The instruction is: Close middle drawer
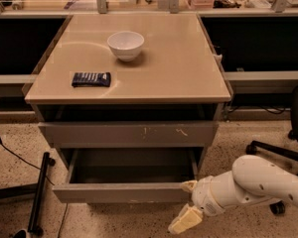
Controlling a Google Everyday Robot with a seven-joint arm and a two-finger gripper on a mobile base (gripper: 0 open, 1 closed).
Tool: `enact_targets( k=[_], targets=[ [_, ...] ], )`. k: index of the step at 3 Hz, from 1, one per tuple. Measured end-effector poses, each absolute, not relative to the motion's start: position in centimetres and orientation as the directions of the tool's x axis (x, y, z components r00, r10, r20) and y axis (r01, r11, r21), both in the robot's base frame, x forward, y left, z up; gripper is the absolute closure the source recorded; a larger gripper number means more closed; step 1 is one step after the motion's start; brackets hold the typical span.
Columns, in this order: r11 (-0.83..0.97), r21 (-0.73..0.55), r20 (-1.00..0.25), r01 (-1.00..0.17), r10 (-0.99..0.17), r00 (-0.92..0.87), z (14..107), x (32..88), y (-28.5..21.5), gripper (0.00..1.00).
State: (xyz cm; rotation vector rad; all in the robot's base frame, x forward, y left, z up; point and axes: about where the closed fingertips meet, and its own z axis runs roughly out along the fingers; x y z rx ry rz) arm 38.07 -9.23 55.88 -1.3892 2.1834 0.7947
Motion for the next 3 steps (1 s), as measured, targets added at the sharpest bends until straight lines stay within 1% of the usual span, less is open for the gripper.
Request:
enact_targets(
  k=[2,3],
  targets=[
    [0.332,0.256,-0.626,-0.908,-0.659,-0.417,55.2,38.2,-9.3,0.65],
    [0.350,0.292,-0.666,-0.890,-0.594,-0.451,52.9,40.0,-10.7,0.88]
  ],
)
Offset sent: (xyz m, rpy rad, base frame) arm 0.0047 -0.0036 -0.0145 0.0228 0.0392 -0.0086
